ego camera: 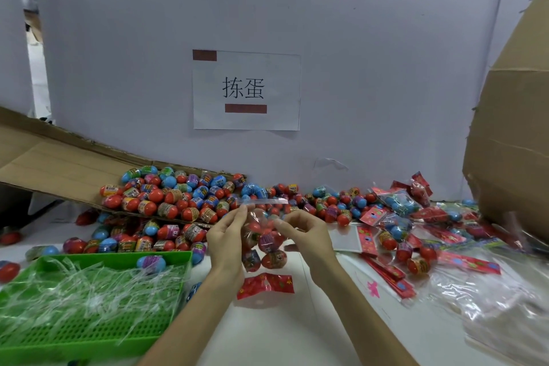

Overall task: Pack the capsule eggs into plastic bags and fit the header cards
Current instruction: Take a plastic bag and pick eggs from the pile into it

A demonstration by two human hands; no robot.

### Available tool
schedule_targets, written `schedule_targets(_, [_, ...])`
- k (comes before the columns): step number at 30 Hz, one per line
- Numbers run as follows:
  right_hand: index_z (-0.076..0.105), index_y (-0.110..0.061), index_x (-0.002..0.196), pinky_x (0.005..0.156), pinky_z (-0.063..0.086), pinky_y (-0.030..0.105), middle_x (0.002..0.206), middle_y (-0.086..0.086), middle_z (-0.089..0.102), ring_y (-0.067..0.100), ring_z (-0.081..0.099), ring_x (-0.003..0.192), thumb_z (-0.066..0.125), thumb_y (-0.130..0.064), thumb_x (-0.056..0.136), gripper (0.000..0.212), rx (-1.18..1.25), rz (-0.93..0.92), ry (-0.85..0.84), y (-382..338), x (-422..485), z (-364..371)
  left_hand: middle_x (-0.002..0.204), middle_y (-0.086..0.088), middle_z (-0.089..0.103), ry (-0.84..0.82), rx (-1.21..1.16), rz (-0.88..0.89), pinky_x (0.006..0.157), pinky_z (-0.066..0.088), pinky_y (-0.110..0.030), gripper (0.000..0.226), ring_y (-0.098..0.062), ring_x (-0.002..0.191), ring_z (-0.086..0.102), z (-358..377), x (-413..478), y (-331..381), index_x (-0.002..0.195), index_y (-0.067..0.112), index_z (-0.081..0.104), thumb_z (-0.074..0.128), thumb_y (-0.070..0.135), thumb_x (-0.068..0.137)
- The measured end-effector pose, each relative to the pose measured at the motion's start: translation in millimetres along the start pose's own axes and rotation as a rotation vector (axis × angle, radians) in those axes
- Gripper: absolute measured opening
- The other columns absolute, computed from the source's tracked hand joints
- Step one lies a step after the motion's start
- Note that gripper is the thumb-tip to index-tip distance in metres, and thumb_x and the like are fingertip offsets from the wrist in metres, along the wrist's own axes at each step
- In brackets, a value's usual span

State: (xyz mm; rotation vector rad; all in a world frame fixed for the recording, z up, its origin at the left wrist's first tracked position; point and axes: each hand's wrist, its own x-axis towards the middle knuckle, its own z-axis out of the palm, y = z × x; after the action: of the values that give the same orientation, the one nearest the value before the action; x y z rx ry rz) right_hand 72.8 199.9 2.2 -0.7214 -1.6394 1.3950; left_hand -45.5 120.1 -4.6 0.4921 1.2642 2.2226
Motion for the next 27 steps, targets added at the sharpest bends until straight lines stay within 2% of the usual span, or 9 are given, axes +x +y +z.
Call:
schedule_targets(2, [0.061,-0.02,0.095,0.066,0.056,0.02,0.09,-0.001,0.066,0.015,0.066,0.083,0.087,-0.023,0.081,0.029,-0.142,-0.103,0.122,3,-1,2,0.092,-0.003,0.081,-0.009,0.083,0.031,0.079,0.061,-0.033,0.017,-0.023,0.095,0.077,-1,-1,-2,0.099,0.019,0.081,0.067,0.027,0.1])
schedule_targets(4, [0.054,-0.022,0.096,0.066,0.052,0.017,0.09,-0.004,0.059,0.01,0.06,0.079,0.087,-0.013,0.079,0.039,-0.346,-0.372,0.27,5,-2,4,0.088,0.003,0.08,-0.03,0.2,0.091,0.073,0.062,-0.028,0.015,-0.017,0.09,0.077,0,-4,-3,0.099,0.021,0.08,0.067,0.029,0.1])
schedule_targets(6, [0.058,-0.024,0.095,0.065,0.049,0.011,0.089,-0.008,0.059,0.006,0.06,0.079,0.083,-0.003,0.082,0.035,-0.42,-0.629,0.262,5,-4,6,0.086,0.004,0.08,-0.098,0.3,0.165,0.078,0.063,-0.034,0.011,-0.013,0.086,0.077,2,-9,-5,0.1,0.023,0.077,0.066,0.026,0.101])
schedule_targets(8, [0.068,-0.021,0.098,0.068,0.05,0.009,0.095,-0.01,0.064,0.003,0.064,0.084,0.08,-0.006,0.086,0.023,-0.413,-0.735,0.193,2,-6,8,0.084,0.004,0.079,-0.179,0.396,0.28,0.078,0.065,-0.04,0.012,-0.013,0.083,0.077,4,-14,-6,0.101,0.025,0.075,0.065,0.019,0.102])
schedule_targets(10, [0.075,-0.019,0.101,0.071,0.052,0.012,0.098,-0.011,0.066,0.004,0.065,0.087,0.08,-0.008,0.087,0.018,-0.417,-0.762,0.14,-1,-7,8,0.086,0.008,0.078,-0.225,0.507,0.406,0.077,0.065,-0.039,0.021,-0.012,0.084,0.076,5,-17,-6,0.101,0.031,0.074,0.063,0.013,0.102])
schedule_targets(16, [0.078,-0.017,0.096,0.065,0.054,0.015,0.093,-0.007,0.07,0.007,0.066,0.08,0.082,-0.008,0.084,0.015,-0.394,-0.722,0.135,-8,-8,2,0.092,0.036,0.069,-0.322,0.685,0.613,0.077,0.055,-0.009,0.04,0.005,0.092,0.07,4,-24,-2,0.106,0.048,0.065,0.063,0.008,0.101])
schedule_targets(19, [0.077,-0.018,0.1,0.066,0.054,0.016,0.092,-0.01,0.071,0.008,0.068,0.08,0.083,-0.01,0.083,0.02,-0.354,-0.663,0.124,-11,-8,0,0.093,0.029,0.071,-0.339,0.687,0.607,0.076,0.057,-0.012,0.038,0.003,0.092,0.07,4,-22,-1,0.106,0.047,0.065,0.062,0.009,0.102])
schedule_targets(22, [0.08,-0.015,0.095,0.066,0.05,0.014,0.09,-0.009,0.071,0.012,0.068,0.082,0.082,-0.008,0.083,0.013,-0.318,-0.656,0.091,-12,-6,-3,0.087,0.016,0.074,-0.366,0.668,0.582,0.075,0.06,-0.018,0.027,-0.003,0.088,0.073,3,-21,-3,0.108,0.035,0.069,0.062,0.01,0.102])
schedule_targets(27, [0.081,-0.015,0.089,0.062,0.049,0.019,0.085,-0.006,0.068,0.016,0.066,0.079,0.08,-0.007,0.086,0.009,-0.296,-0.591,0.074,-11,-2,-7,0.078,0.012,0.072,-0.435,0.668,0.516,0.065,0.058,-0.019,0.026,-0.007,0.073,0.071,3,-22,-2,0.106,0.031,0.069,0.06,0.007,0.102])
